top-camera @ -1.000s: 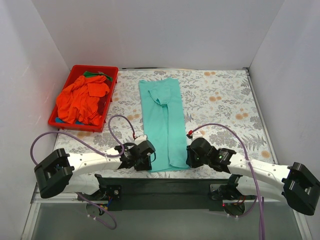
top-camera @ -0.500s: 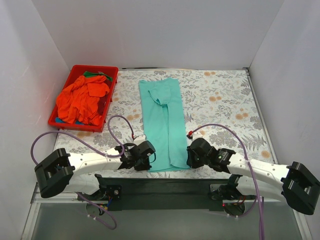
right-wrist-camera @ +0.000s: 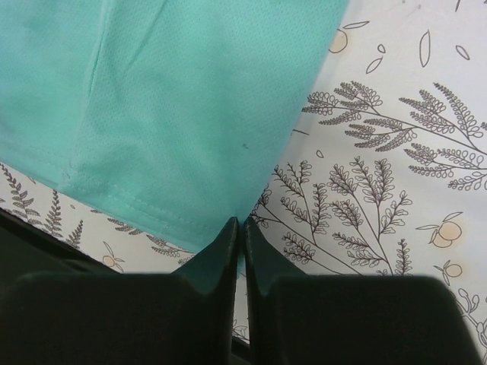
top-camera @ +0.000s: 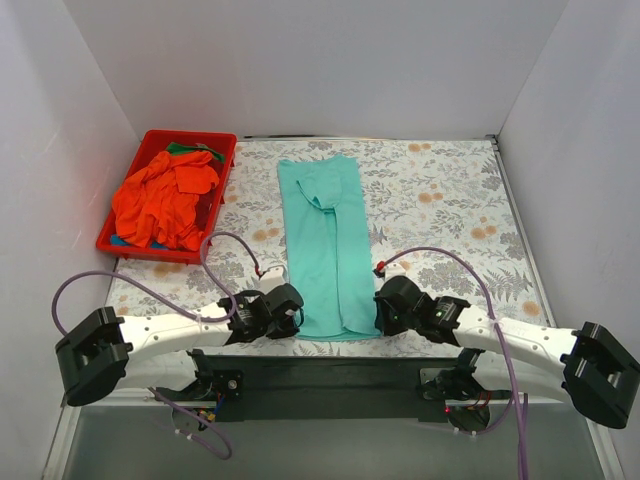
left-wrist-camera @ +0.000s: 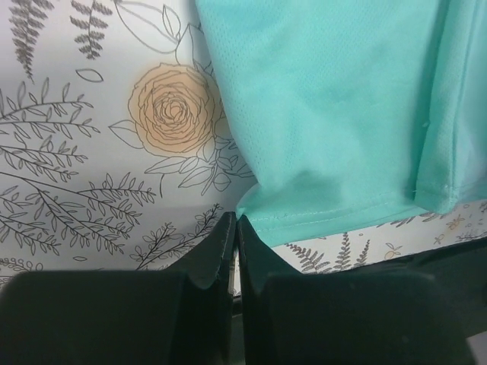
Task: Fold and stack the t-shirts
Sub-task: Fold the tshirt
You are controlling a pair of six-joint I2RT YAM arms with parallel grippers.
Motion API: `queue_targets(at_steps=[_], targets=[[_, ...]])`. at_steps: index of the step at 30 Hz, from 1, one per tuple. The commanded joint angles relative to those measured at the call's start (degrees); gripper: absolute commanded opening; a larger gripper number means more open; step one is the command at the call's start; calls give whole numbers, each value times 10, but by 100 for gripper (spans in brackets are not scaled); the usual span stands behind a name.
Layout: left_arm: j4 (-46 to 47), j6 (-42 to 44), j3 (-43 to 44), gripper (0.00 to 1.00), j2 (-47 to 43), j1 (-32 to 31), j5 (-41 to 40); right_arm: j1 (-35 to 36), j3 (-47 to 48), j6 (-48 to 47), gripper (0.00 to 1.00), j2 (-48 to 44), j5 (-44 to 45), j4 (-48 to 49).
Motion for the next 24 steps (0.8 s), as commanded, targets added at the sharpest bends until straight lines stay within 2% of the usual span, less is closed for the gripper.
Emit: queue_targets(at_steps=[1,7,15,24], targets=[[18,9,-2,0,-32,-1,-53,3,29,-14,11,6,28,7],[27,41,12,0,-35,8,-98,3,67,-22,9,26,59,7],[87,111,32,0,-17,51,-85,2,128,-36,6,73,110,8],[104,158,59,0,-22,87,-78,-4,186,-58,5,113,135,7]])
